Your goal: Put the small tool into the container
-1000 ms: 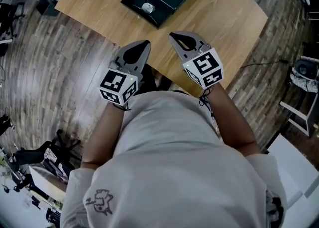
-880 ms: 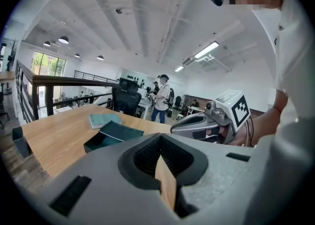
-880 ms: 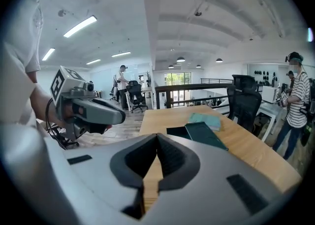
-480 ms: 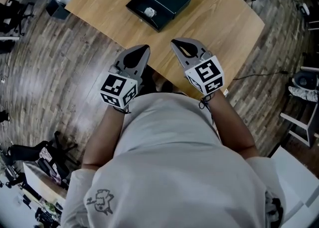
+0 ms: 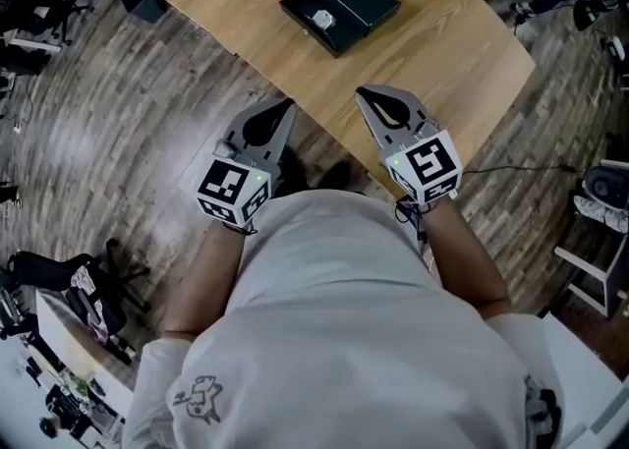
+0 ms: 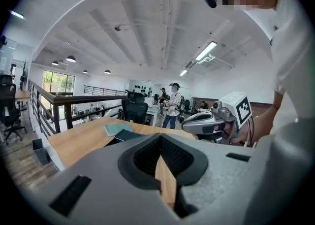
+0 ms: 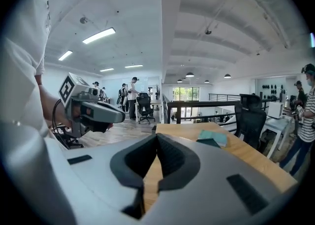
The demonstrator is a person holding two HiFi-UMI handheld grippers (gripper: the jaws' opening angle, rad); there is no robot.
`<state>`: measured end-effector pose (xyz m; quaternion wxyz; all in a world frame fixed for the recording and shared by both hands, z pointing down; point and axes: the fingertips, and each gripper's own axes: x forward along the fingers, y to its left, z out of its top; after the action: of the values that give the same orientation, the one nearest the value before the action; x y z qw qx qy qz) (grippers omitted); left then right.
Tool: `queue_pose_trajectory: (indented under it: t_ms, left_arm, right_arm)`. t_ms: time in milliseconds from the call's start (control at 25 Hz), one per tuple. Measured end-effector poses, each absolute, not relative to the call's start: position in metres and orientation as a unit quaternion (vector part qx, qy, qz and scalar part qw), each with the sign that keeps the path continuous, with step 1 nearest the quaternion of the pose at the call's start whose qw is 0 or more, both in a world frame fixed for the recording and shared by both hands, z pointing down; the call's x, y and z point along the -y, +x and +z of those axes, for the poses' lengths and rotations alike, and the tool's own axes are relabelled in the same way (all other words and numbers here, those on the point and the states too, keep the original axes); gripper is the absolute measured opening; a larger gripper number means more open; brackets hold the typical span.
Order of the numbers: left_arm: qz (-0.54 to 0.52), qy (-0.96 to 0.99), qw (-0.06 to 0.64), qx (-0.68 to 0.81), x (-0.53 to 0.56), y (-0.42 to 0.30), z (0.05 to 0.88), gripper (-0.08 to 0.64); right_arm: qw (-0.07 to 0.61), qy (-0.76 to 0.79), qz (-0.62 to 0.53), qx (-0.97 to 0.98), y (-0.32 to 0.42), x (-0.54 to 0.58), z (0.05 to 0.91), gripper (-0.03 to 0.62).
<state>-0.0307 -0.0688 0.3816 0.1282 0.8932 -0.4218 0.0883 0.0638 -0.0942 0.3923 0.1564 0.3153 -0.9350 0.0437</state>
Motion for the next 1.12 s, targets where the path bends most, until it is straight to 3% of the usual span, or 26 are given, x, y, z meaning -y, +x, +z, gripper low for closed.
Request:
queue_pose_trajectory:
  t_ms: [520,1120]
  left_arm:
    - [0.083,0.909,0.11,0.394,0.019,-0.092,0.356,0.005]
    - [0.063,0.934,0.108,0.336,-0.045,-0.156,0.357,0.005]
  right_arm:
    - [0.111,0.373,0.027,0.921,0.041,0.043,0.35,0.006]
    - [0.114,0.444,0.018,0.889,-0.006,-0.045,0.335,0.006]
